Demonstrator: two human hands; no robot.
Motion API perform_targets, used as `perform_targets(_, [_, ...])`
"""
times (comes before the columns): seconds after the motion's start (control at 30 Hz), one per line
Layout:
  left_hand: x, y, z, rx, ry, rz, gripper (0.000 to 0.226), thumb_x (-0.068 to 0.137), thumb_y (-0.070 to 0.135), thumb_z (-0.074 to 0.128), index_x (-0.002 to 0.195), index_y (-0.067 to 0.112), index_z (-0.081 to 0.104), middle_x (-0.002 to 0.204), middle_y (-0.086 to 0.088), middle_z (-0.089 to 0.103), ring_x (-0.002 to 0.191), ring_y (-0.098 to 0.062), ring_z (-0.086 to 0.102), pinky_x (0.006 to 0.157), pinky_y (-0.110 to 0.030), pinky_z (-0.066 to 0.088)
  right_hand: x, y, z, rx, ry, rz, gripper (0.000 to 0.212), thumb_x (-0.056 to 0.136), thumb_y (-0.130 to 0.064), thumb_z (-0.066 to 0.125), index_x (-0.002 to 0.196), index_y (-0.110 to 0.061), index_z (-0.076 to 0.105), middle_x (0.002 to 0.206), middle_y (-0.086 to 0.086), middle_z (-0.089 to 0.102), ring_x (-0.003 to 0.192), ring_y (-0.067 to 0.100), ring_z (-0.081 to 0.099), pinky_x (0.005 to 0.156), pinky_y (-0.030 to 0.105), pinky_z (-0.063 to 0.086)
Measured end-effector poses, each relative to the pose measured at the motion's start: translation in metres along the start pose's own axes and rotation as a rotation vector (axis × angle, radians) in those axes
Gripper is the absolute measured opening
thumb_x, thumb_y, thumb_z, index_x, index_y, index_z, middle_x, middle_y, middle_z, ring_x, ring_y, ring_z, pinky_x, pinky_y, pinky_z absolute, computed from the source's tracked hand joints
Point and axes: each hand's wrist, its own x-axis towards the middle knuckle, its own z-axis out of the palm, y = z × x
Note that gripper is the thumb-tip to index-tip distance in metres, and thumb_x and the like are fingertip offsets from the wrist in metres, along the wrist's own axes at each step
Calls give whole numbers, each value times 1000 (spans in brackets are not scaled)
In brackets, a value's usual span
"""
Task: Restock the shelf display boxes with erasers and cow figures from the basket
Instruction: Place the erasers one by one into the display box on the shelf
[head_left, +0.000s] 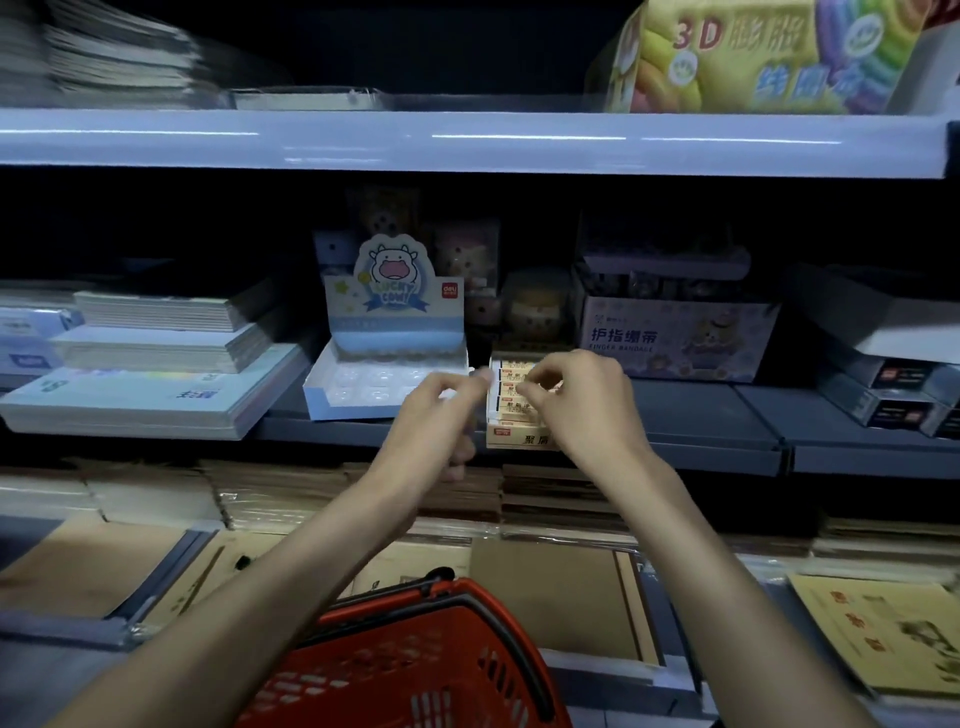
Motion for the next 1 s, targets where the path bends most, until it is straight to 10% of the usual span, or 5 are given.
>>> perform_targets(0.13, [-9,16,-3,-533,-161,-344,60,101,60,44,107,2,59,70,-5,49,46,-11,33,31,-18,18,-26,-22,-30,461,-72,-6,10,93,-32,73,91,-27,81,84,-16,77,84,1,70,77,21,55])
perform_targets(0.3, [-13,28,12,-351,-169,-343,58,104,59,40,95,4,56,58,-4,53,39,-11,42,29,-17,19,-48,-30,-37,625,-399,-34,18,85,-30,83,100,-21,78,79,0,78,77,15,74,84,42,58])
perform_targets(0.47, [-12,30,24,-262,-159,-336,51,109,48,36,108,3,61,64,-6,64,42,-17,54,32,-18,31,-42,-20,-44,742,-440,-24,25,82,-7,83,99,1,67,74,-1,66,56,3,64,62,16,51])
perform_targets(0.63, [-8,28,32,-256,-121,-282,50,110,42,40,109,0,65,72,-14,73,53,-22,70,42,-30,57,-41,-10,-51,723,-359,-17,29,75,-14,88,90,-4,65,73,6,66,64,13,56,57,23,47])
perform_targets(1.0, [9,-29,11,1176,159,625,25,99,52,57,113,41,74,112,16,54,72,-16,67,54,-29,39,4,36,-25,186,57,173,9,90,-24,77,90,-28,69,71,-6,72,72,13,72,74,35,61])
